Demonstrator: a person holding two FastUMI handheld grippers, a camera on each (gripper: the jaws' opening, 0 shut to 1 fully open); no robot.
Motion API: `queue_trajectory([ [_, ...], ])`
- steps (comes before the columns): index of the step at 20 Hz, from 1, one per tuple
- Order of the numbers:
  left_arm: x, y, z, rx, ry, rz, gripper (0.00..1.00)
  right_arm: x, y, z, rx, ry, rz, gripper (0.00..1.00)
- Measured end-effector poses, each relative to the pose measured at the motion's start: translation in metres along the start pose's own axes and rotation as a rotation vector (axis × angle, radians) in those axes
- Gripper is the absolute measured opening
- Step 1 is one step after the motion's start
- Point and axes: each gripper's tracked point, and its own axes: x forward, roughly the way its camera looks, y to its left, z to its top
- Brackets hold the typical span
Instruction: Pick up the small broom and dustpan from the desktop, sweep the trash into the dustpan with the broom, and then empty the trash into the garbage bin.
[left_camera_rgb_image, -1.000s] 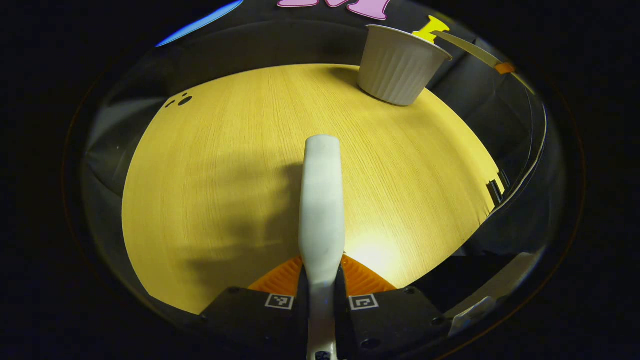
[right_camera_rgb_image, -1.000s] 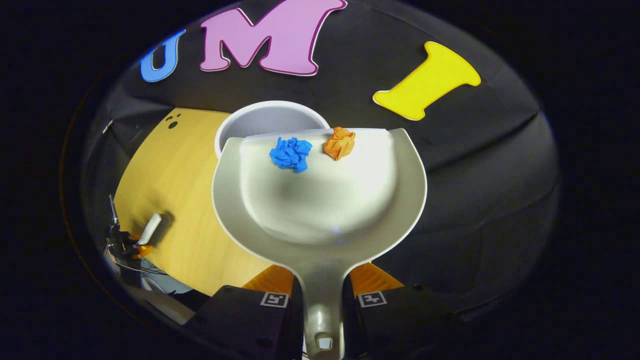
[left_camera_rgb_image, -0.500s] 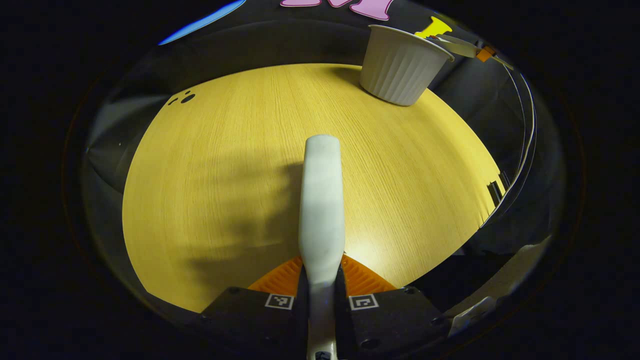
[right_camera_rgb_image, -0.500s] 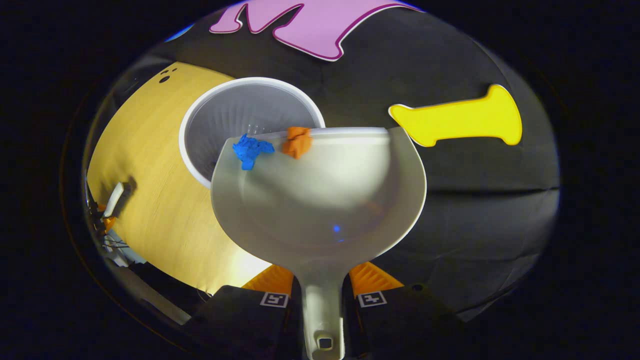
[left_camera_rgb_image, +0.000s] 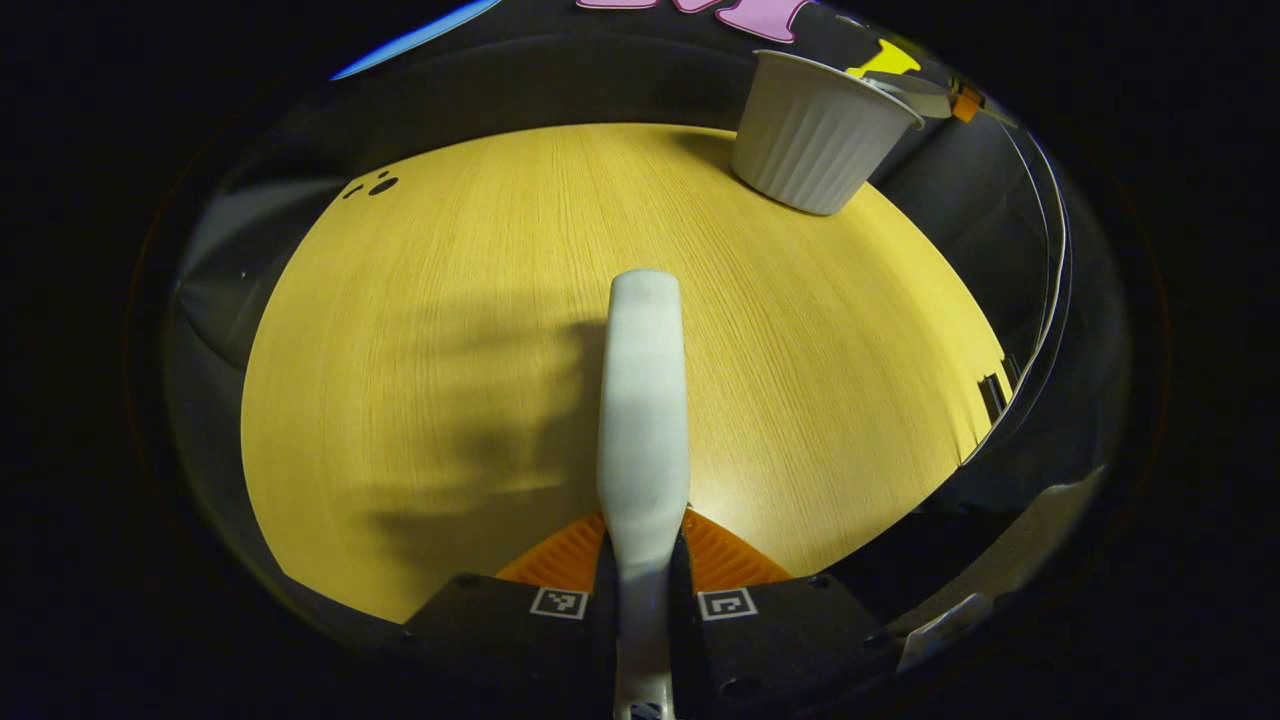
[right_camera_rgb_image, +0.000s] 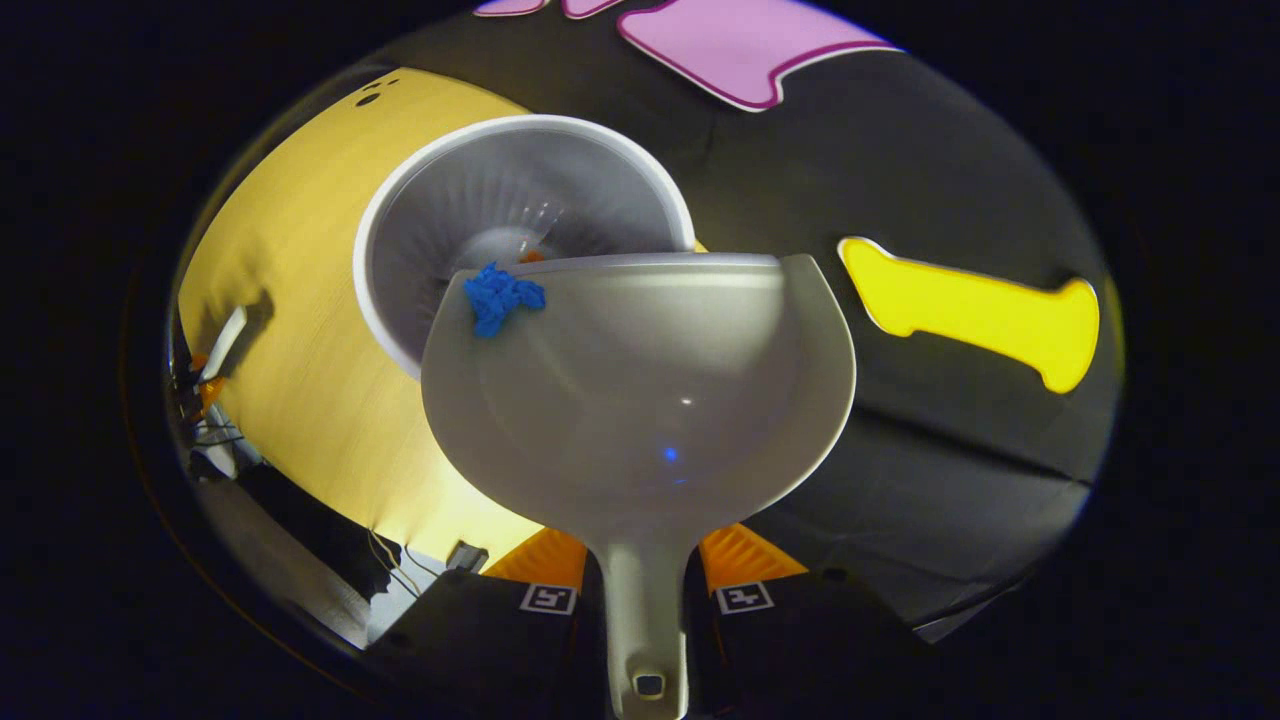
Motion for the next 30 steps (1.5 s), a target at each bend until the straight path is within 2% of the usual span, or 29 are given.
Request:
queue_trajectory([
  [1,0.001,0.001,0.001,0.0,0.001,0.002,0.26,-0.001,-0.001,0.004,-0.022,0.006,-0.001,0.35],
  [2,0.001,0.001,0.002,-0.005,0.0,0.004,0.26,0.0,-0.002,0.006,-0.042,0.018,-0.003,0.35],
  [3,0.002,0.001,0.004,-0.013,-0.001,0.007,0.26,-0.001,-0.004,0.009,-0.061,0.028,-0.009,0.31],
  [4,0.002,0.0,0.005,-0.023,-0.003,0.008,0.26,0.0,-0.006,0.011,-0.082,0.036,-0.017,0.35],
  [5,0.003,0.0,0.007,-0.032,-0.005,0.008,0.26,-0.001,-0.007,0.015,-0.096,0.035,-0.024,0.35],
  [8,0.004,-0.001,0.007,-0.044,0.001,0.013,0.26,-0.005,-0.003,0.022,-0.102,0.03,-0.004,0.35],
  [10,0.004,-0.002,0.01,-0.04,-0.004,0.015,0.26,-0.005,-0.008,0.035,-0.125,-0.027,-0.025,0.35],
  [11,0.006,-0.002,0.009,-0.042,0.001,0.014,0.26,-0.005,-0.008,0.04,-0.115,-0.038,-0.019,0.31],
  [12,0.006,-0.002,0.01,-0.043,0.005,0.014,0.26,-0.008,-0.006,0.035,-0.115,-0.017,-0.011,0.35],
  [15,0.005,-0.003,0.014,-0.032,-0.005,0.018,0.24,-0.009,-0.012,0.034,-0.136,-0.014,-0.037,0.35],
  [18,0.002,-0.002,0.016,-0.024,-0.01,0.02,0.26,-0.01,-0.012,0.029,-0.107,-0.029,-0.04,0.36],
  [20,0.001,-0.002,0.017,-0.022,-0.012,0.024,0.26,-0.019,-0.016,0.021,-0.06,-0.077,-0.029,0.35],
  [21,0.002,-0.001,0.017,-0.022,-0.012,0.026,0.26,-0.024,-0.016,0.018,-0.03,-0.112,-0.016,0.39],
  [22,0.001,-0.001,0.016,-0.022,-0.011,0.028,0.24,-0.031,-0.014,0.017,0.008,-0.157,0.004,0.31],
  [26,-0.001,0.004,0.017,-0.008,-0.01,0.041,0.26,-0.067,0.002,0.0,0.141,-0.333,0.076,0.35],
  [29,-0.004,0.01,0.02,0.005,-0.014,0.047,0.26,-0.092,0.021,-0.024,0.184,-0.42,0.114,0.35],
  [30,-0.005,0.014,0.022,0.008,-0.014,0.05,0.26,-0.098,0.028,-0.032,0.185,-0.439,0.12,0.31],
])
